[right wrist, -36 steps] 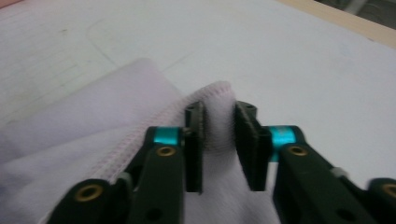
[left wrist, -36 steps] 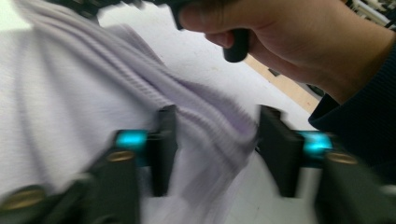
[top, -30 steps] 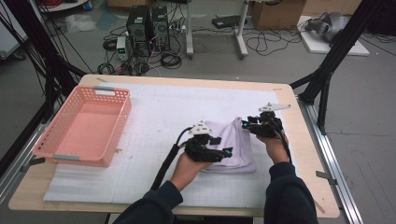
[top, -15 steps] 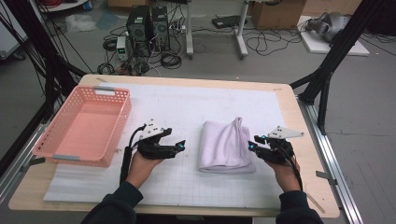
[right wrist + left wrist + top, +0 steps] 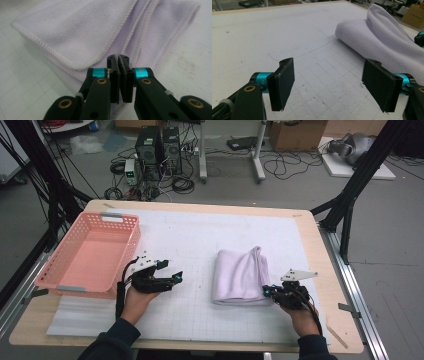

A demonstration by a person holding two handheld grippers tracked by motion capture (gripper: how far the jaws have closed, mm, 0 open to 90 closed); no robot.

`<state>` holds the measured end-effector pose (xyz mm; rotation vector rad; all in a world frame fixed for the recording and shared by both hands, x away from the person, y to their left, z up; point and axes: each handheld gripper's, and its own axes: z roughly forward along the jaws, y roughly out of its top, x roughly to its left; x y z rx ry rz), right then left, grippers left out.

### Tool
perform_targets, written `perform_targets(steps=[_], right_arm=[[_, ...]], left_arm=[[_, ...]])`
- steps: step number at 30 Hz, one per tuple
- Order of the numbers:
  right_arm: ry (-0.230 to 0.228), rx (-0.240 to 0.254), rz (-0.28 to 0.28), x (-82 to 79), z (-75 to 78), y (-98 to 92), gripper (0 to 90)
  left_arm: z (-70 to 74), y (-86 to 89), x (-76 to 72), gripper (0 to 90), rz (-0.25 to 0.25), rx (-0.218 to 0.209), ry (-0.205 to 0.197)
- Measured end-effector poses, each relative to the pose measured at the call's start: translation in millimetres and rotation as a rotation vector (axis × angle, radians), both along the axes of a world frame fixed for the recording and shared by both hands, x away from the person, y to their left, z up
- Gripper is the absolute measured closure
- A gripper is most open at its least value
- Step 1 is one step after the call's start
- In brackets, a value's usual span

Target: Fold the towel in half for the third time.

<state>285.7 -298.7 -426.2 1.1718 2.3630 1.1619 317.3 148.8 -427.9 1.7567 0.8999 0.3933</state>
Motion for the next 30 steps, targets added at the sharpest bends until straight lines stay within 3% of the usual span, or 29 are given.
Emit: perform_targets(steps=[2,5,6,7,8,12,14,18,20,22,26,30], right_arm=[[0.010,0.010,-0.037,-5.2,4.8,-4.9,88.5],[0.045,-0.026,-0.078,-14.3,8.3,-9.1,88.4],[0.072,-0.029,-0.078,-16.0,6.7,-9.9,86.6],[0.082,-0.030,-0.078,-17.1,4.3,-10.3,78.5],[0.066,-0.036,-0.100,-18.3,2.9,-10.5,70.7],[-0.026,0.049,-0.112,-20.0,14.4,-12.4,69.4],[-0.040,0.098,-0.094,-18.0,18.2,-7.1,69.3],[0.042,0.044,-0.088,-5.9,3.7,12.6,61.7],[0.070,0.054,-0.083,-2.1,-3.7,16.1,67.7],[0.050,0.039,-0.059,-3.5,-1.0,16.8,87.5],[-0.016,0.043,-0.067,-12.9,10.6,9.2,88.5],[-0.030,0.025,-0.105,-20.5,18.7,-3.9,88.7]], left_arm=[[-0.5,3.1,-0.1,26.9,0.010,-0.006,0.003],[-1.8,5.9,-0.6,27.0,0.016,-0.008,0.005],[-2.4,6.0,-0.8,27.0,0.016,-0.009,0.006],[-2.9,6.0,-1.0,27.0,0.014,-0.009,0.008],[-3.5,5.7,-1.2,27.0,0.015,-0.007,0.006],[-3.4,6.7,-2.5,27.1,0.015,-0.007,0.005],[-3.8,7.1,-2.3,27.1,0.017,-0.006,0.011],[-4.3,7.0,-3.4,27.1,0.019,-0.006,0.011],[-5.3,7.5,-3.6,27.3,0.016,-0.006,0.011],[-6.5,8.0,-3.1,27.3,0.020,-0.006,0.019],[-6.8,8.8,-2.6,27.3,0.027,-0.009,0.022],[-6.6,9.2,-2.8,27.3,0.028,-0.008,0.022]])
